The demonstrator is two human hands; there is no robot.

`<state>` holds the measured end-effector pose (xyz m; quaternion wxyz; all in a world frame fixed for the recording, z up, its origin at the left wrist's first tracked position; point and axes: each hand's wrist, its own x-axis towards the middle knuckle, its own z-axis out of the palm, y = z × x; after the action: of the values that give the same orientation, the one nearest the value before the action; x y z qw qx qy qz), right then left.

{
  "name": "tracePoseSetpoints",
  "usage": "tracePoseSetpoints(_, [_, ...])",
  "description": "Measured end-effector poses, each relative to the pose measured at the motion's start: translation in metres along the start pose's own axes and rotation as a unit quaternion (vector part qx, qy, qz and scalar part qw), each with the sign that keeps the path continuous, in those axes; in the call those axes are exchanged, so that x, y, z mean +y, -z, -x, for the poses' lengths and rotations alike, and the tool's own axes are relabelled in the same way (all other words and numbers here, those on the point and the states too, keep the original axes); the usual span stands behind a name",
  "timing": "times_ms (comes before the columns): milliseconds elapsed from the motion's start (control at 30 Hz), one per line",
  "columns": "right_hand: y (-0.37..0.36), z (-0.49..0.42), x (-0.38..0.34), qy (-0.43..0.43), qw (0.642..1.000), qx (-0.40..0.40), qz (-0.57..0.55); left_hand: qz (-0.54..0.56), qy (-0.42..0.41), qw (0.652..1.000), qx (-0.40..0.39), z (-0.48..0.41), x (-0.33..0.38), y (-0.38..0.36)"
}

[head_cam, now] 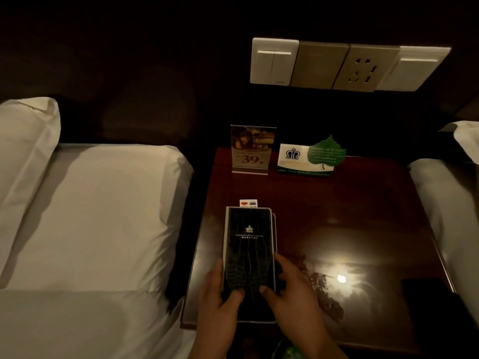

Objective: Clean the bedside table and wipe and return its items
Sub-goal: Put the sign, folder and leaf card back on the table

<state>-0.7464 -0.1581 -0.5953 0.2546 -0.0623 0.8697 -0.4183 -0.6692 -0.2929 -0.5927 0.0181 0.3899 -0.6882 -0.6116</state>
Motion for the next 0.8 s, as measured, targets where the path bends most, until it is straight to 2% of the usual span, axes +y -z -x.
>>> tracePoseSetpoints(67, [0.008,-0.008,-0.001,0.006,1.000,-0.007,-0.010,0.022,0.015,1.000,-0.008,-0.001,-0.005,0.004])
tracePoseSetpoints(133, [0.016,-0.028,-0.006,0.026,0.999,0.027,0.019,0.073,0.060,0.996,-0.007,-0.004,-0.008,0.007])
tracePoseSetpoints(233, [0.023,-0.073,-0.036,0.119,0.986,0.086,0.085,0.120,0.091,0.989,-0.005,-0.006,-0.007,0.007])
tracePoseSetpoints(333, [0.018,-0.114,-0.072,0.180,0.967,0.006,0.179,0.114,0.070,0.991,-0.005,-0.003,-0.006,0.005])
tracePoseSetpoints(467, [0.004,-0.143,-0.091,0.151,0.933,-0.103,0.311,0.109,0.067,0.992,-0.003,-0.003,-0.001,0.002])
tracePoseSetpoints(633, [-0.004,-0.147,-0.087,0.161,0.899,-0.102,0.394,0.097,0.060,0.993,-0.003,-0.003,-0.002,0.002])
tracePoseSetpoints(800, [-0.003,-0.148,-0.083,0.167,0.902,-0.102,0.384,0.072,0.048,0.996,-0.006,-0.001,-0.001,0.003])
